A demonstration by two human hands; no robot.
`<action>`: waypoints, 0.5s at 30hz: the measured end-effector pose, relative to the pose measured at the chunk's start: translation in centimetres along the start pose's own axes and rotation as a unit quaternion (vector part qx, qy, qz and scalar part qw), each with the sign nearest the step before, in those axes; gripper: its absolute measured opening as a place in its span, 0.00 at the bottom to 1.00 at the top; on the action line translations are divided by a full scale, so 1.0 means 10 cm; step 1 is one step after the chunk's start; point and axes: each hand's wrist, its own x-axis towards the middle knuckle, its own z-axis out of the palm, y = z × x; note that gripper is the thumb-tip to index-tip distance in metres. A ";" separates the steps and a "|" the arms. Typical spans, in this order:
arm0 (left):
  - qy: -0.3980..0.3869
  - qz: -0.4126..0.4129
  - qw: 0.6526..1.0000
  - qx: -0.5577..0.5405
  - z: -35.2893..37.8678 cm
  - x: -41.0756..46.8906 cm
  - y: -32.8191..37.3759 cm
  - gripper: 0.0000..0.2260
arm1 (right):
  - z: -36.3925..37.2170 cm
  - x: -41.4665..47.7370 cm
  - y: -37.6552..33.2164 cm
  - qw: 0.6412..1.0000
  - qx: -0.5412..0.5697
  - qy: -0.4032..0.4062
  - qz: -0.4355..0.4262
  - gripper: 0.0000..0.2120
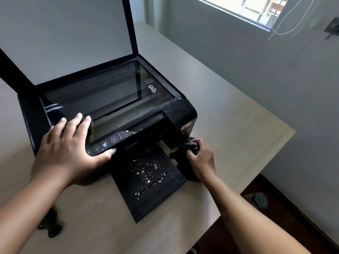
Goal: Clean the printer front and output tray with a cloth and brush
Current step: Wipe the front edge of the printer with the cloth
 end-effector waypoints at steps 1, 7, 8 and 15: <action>0.002 0.000 1.000 0.000 0.00 0.00 0.00 0.51 | -0.02 -0.01 -0.13 0.997 0.066 0.007 -0.029 0.12; 0.001 -0.002 1.000 0.004 0.01 0.00 0.00 0.50 | 0.06 -0.10 -0.58 0.948 0.312 0.066 -0.015 0.12; 0.003 -0.002 1.000 0.003 0.01 0.01 0.00 0.50 | 0.06 -0.09 -0.58 0.941 0.332 0.065 0.023 0.12; 0.005 -0.001 1.000 0.004 0.01 0.00 0.00 0.50 | -0.11 0.07 -0.52 0.959 0.278 0.006 0.051 0.10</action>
